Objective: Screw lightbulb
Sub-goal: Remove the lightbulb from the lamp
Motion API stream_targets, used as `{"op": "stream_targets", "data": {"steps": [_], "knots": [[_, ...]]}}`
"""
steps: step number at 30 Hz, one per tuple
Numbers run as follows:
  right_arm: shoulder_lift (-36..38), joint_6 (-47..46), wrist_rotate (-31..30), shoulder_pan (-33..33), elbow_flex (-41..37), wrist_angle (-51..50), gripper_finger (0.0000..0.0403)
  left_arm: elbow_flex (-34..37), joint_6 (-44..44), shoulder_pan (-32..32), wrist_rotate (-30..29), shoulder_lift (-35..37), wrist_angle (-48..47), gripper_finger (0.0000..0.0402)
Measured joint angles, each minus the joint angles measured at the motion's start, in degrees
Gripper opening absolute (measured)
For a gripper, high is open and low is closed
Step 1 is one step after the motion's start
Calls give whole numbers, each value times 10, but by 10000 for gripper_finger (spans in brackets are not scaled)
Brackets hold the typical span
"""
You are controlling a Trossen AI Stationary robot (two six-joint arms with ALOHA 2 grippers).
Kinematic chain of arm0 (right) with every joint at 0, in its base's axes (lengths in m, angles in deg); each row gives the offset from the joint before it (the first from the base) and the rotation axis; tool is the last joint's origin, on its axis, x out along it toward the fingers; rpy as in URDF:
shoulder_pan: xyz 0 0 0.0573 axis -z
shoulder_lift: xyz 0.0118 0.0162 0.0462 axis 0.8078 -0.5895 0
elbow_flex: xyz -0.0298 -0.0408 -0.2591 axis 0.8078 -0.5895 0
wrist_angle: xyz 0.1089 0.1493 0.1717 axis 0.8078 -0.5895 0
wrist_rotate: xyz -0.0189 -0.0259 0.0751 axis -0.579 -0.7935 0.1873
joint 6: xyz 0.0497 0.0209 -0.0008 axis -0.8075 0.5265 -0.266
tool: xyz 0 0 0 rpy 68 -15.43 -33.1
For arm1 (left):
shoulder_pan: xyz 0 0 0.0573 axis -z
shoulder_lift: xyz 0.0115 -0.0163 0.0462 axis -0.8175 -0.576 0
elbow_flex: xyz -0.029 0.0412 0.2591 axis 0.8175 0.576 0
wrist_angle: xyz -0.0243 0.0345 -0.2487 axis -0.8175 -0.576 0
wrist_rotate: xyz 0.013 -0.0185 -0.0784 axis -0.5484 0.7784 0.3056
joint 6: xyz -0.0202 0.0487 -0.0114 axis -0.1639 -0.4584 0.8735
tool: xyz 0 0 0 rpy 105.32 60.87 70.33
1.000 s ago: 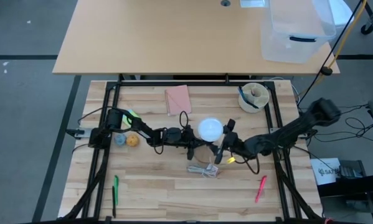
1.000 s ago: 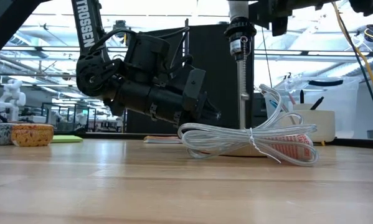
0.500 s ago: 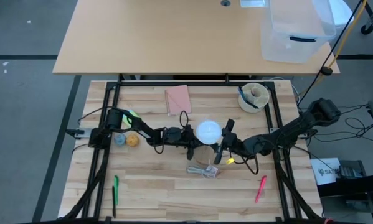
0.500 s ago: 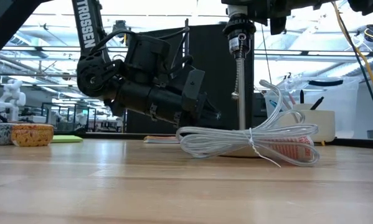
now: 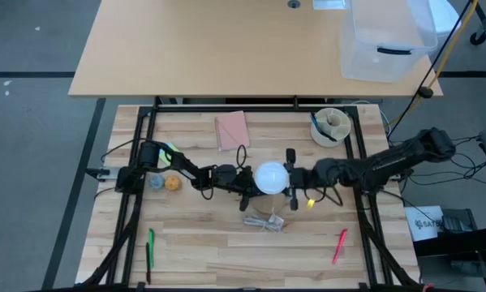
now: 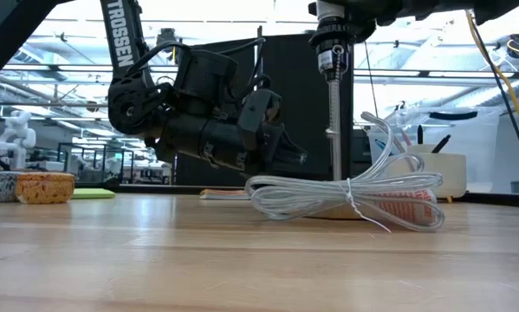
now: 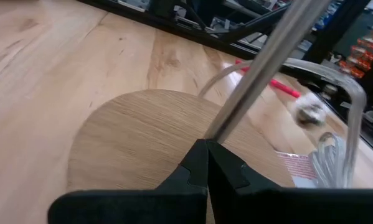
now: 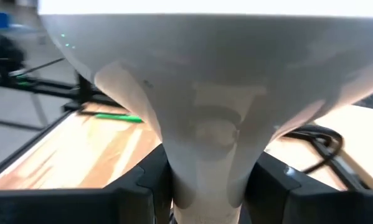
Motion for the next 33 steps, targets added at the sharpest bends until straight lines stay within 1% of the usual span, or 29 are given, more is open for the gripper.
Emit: {"op": "stream_targets", "data": {"steps": [3,8,12,14,16,20,24,28,33], "knots": [[6,13,89,41,0,-18,141,0,0,0,22,0,0,0],[6,44,253,108,0,-24,141,1,-3,5,110,-3,-5,0],[5,50,367,160,0,-19,141,1,-10,7,108,-4,-8,0],[4,52,425,180,-1,-14,141,2,-35,10,97,-4,-14,0],[5,57,472,195,-1,-11,141,1,-34,10,83,-4,-15,0],[3,50,518,220,-2,-8,141,-1,-32,9,64,-4,-19,0],[-5,40,561,230,-3,21,141,-2,-26,8,46,-4,-19,0],[-18,28,587,230,-3,52,141,-2,-25,7,34,-4,-19,0],[-29,12,586,230,-3,65,141,0,-25,7,28,-7,8,0]]}}
